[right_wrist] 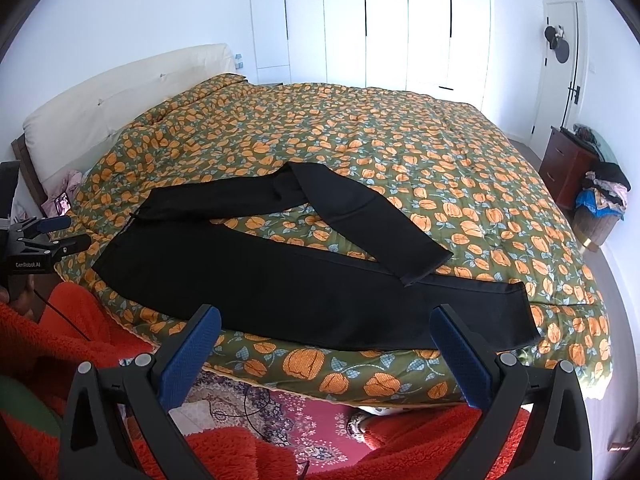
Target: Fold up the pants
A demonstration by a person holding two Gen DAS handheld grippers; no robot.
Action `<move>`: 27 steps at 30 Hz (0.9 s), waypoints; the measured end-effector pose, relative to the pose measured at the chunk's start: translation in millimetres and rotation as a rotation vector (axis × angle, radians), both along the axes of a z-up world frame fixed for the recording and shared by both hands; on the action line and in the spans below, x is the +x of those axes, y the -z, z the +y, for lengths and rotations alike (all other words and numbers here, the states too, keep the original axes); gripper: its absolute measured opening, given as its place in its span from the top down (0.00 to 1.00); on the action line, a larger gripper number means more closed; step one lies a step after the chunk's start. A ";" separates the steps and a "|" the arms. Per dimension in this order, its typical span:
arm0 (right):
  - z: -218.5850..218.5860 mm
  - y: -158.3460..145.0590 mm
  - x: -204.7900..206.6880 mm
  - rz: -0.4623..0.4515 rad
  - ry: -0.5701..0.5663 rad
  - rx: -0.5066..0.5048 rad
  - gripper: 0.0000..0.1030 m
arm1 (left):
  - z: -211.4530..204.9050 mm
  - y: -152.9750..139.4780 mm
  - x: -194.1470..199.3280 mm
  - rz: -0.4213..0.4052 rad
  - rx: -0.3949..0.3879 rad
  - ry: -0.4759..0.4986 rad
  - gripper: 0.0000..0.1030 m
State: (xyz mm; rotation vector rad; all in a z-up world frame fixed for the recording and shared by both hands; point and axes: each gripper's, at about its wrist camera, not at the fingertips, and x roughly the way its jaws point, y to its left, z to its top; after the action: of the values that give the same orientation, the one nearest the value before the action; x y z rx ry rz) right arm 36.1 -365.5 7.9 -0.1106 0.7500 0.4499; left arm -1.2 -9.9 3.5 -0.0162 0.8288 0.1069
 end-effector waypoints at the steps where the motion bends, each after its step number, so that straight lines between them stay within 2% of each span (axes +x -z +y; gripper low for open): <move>1: 0.1 -0.1 -0.4 0.000 0.000 0.000 0.00 | -0.7 -0.1 0.1 0.000 0.000 0.004 0.01; 27: -1.3 2.4 -0.2 0.015 0.003 0.026 0.00 | -7.6 3.8 -1.3 -0.009 0.006 0.013 0.01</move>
State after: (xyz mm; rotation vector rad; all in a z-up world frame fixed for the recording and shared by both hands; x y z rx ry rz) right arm 35.9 -366.7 5.5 -0.0819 0.7585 0.4582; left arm -2.6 -17.5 -0.3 -0.0057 0.8199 0.0972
